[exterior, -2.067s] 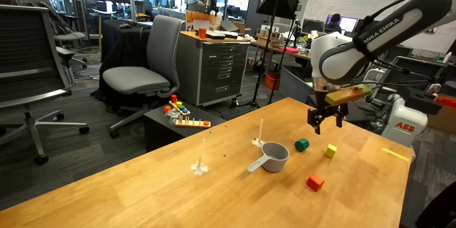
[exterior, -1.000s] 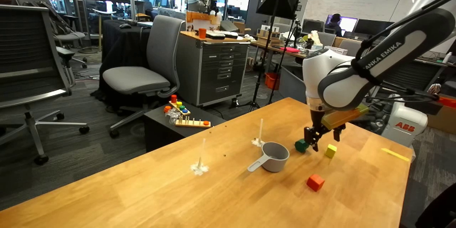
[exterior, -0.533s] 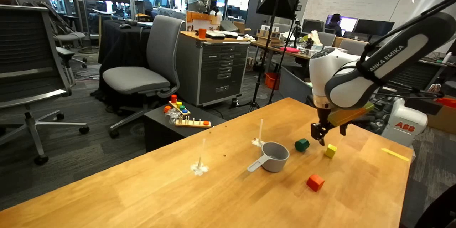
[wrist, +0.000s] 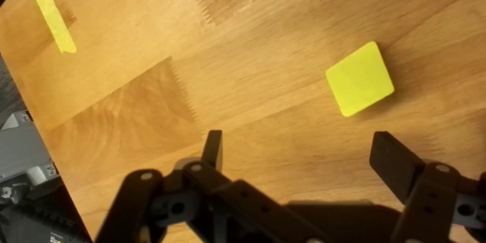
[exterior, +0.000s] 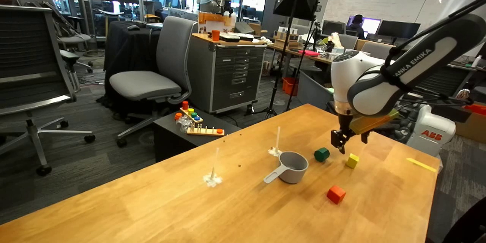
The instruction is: Place the blocks inside the grey measuring cup
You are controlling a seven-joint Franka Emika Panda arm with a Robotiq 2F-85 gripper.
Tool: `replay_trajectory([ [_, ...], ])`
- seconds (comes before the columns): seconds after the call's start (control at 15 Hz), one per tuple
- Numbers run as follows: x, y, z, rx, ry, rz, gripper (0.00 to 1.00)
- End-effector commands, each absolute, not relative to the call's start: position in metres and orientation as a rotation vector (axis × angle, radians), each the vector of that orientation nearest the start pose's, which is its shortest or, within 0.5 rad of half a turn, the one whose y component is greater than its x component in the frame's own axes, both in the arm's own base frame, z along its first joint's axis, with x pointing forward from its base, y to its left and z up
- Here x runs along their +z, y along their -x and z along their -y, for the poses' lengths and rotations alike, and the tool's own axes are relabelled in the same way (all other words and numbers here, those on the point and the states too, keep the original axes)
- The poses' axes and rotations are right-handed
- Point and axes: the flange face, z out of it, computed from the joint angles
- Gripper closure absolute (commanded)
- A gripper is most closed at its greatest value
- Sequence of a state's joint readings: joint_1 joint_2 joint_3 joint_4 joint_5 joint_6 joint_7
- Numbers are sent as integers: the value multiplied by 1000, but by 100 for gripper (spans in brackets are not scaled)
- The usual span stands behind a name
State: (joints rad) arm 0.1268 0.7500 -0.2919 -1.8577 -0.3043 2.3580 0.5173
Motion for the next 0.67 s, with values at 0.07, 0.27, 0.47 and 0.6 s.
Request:
replay_trajectory([
  [0.07, 114, -595, 83, 240, 3529, -621, 0],
  [0.27, 110, -587, 62, 210, 3573, -527, 0],
  [0.47, 105, -581, 47, 189, 3606, -469, 0],
  [0.6, 104, -577, 43, 176, 3614, -456, 0],
])
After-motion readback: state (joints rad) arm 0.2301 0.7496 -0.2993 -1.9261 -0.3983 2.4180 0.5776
